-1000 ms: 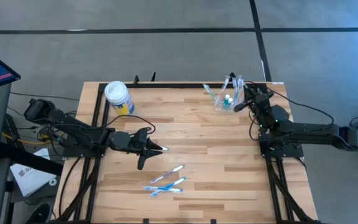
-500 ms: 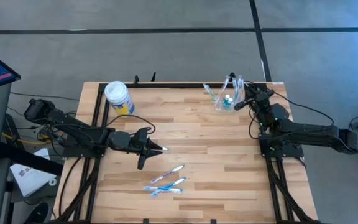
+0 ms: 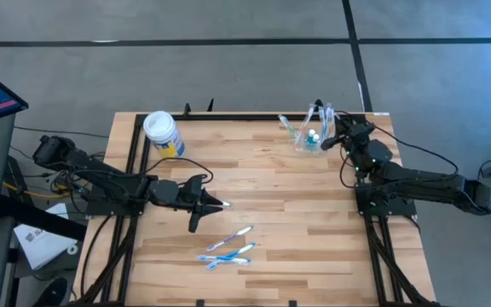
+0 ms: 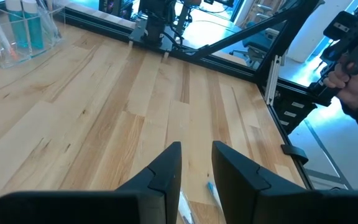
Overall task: Pick & Place toothbrushing station
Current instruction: Put the orange toothbrush into the right transparent organizer
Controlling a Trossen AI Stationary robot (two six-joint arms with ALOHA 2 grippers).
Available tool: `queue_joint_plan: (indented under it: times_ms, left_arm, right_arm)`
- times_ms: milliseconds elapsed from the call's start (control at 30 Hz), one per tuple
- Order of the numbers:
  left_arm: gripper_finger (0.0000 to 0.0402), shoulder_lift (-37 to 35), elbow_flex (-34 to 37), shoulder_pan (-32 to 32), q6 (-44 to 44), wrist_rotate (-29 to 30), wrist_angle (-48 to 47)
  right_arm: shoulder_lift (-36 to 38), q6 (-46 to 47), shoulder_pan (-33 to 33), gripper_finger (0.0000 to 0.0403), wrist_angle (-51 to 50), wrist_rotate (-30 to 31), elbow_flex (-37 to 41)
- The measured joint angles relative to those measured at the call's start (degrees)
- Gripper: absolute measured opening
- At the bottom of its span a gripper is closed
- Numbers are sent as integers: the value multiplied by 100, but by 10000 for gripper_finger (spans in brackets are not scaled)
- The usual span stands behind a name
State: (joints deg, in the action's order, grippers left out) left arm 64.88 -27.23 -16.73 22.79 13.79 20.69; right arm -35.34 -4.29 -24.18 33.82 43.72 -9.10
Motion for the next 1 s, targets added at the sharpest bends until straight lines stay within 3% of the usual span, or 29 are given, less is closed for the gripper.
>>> queue_joint_plan:
  times_ms: [1000]
  left_arm:
    - [85,0,-2,0,0,15,-4]
  right_arm:
    - [-1420,825,-261,0,9,-24,0]
